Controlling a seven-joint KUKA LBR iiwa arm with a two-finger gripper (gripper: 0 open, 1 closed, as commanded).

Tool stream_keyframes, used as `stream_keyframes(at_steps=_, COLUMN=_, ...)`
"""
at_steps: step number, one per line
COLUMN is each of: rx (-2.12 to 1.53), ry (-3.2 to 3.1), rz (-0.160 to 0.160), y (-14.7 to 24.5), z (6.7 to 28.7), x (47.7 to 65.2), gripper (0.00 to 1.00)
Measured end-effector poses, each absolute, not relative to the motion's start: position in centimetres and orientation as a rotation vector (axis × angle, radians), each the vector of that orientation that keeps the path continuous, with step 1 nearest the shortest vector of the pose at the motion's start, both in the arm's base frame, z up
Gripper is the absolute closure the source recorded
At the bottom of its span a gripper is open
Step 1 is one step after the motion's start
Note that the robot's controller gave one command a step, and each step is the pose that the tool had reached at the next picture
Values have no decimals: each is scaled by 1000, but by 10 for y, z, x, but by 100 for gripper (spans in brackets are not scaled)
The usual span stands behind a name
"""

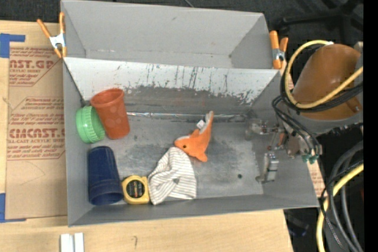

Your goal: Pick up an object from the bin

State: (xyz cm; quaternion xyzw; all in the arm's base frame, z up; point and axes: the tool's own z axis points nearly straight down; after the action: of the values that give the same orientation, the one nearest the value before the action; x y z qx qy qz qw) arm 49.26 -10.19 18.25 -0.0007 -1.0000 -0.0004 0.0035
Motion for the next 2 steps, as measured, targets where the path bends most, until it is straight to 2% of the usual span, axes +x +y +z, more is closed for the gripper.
stream_keyframes(at_steps=2, rx=-10, ry=-3143, rz=5, y=-95, z=185, x=497, gripper=0)
